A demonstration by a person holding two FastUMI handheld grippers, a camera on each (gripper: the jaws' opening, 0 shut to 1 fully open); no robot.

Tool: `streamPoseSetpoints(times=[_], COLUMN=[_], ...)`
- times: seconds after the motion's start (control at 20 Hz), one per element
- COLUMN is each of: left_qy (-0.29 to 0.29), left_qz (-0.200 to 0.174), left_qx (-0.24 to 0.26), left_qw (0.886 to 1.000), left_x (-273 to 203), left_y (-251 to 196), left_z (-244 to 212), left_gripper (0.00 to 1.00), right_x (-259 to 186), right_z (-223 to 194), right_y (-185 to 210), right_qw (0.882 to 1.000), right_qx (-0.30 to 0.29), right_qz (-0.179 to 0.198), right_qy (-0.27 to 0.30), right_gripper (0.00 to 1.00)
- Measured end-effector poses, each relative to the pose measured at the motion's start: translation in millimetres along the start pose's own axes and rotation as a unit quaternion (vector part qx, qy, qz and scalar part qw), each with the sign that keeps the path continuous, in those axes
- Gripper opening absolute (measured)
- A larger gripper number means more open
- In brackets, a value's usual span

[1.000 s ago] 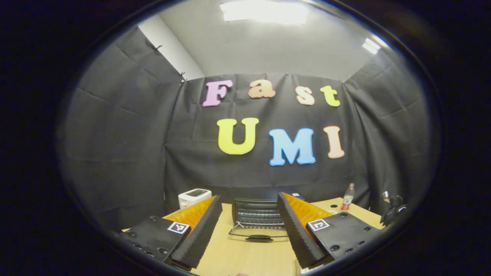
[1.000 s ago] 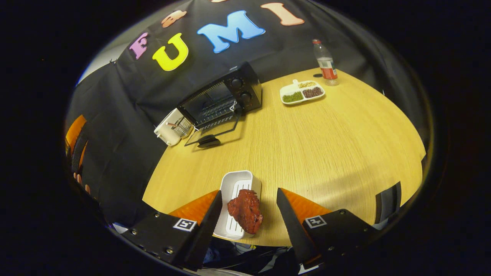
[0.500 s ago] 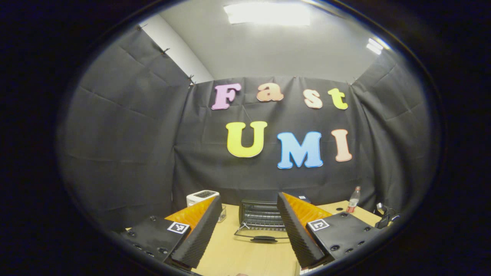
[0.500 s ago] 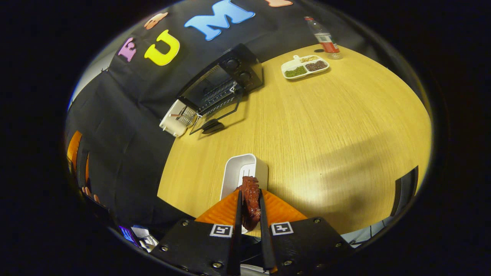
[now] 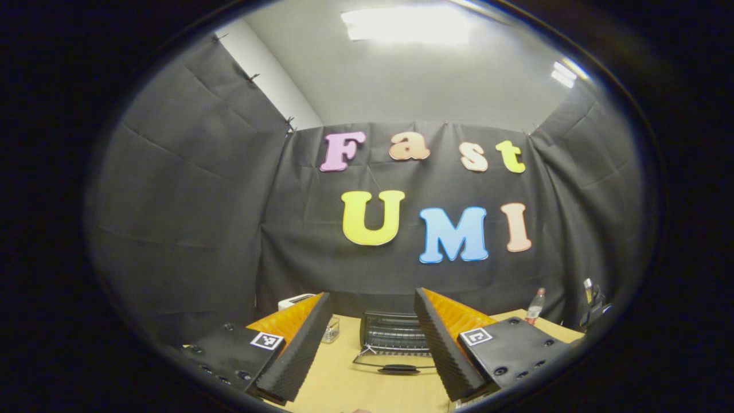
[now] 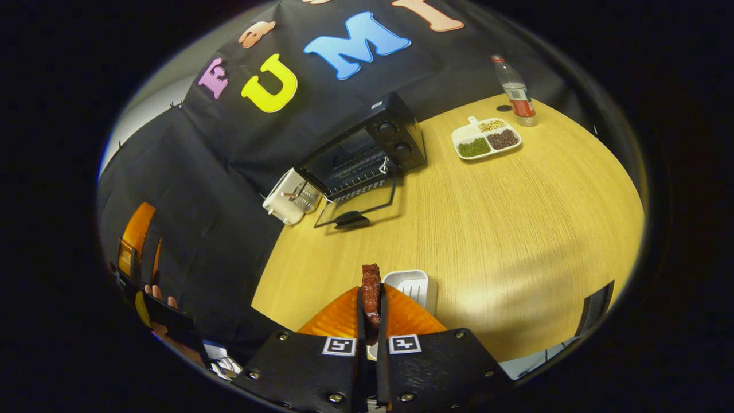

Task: Open the electric oven with the left hand, put the food in, and close the electric oven.

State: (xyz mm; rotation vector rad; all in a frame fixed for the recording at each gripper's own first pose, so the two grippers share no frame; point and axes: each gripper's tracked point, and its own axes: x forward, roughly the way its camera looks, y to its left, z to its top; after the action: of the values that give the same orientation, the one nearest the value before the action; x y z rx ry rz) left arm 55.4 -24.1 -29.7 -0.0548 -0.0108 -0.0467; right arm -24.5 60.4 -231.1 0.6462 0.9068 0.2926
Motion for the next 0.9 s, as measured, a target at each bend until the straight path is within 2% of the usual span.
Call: streamPoseSetpoints(times=[0.1, 0.25, 0.3, 0.65, 0.7, 0.75, 0.9], left_qy=[0.003, 0.006, 0.007, 0.013, 0.015, 0.017, 0.027], left_qz=[-0.005, -0.014, -0.016, -0.019, -0.017, -0.015, -0.011], left_qx=[-0.003, -0.002, 0.0, 0.0, 0.001, 0.003, 0.004], left_qw=[1.0, 1.0, 1.0, 1.0, 1.0, 1.0, 1.0], left_x=[13.6, 34.1, 40.9, 79.8, 84.8, 89.2, 104.4], left_y=[6.3, 17.3, 23.0, 63.0, 69.3, 75.7, 94.0], left_z=[-5.2, -11.6, -13.8, -29.8, -33.4, -37.8, -49.8], left_gripper=[0.96, 0.96, 1.0, 1.0, 0.91, 0.96, 0.96], right_x=[9.1, 33.1, 41.7, 101.2, 110.4, 119.7, 148.0], right_z=[18.4, 43.2, 49.2, 99.7, 106.4, 112.9, 130.1], right_y=[16.6, 37.8, 43.3, 68.9, 71.4, 74.2, 81.2], right_qw=[1.0, 0.999, 0.998, 0.995, 0.994, 0.994, 0.992], right_qx=[0.001, 0.014, 0.018, 0.014, 0.015, 0.016, 0.02], right_qz=[0.006, 0.014, 0.016, 0.011, 0.01, 0.01, 0.01], right_qy=[-0.018, -0.044, -0.05, -0.099, -0.105, -0.109, -0.124], right_gripper=[0.07, 0.06, 0.07, 0.07, 0.06, 0.07, 0.07])
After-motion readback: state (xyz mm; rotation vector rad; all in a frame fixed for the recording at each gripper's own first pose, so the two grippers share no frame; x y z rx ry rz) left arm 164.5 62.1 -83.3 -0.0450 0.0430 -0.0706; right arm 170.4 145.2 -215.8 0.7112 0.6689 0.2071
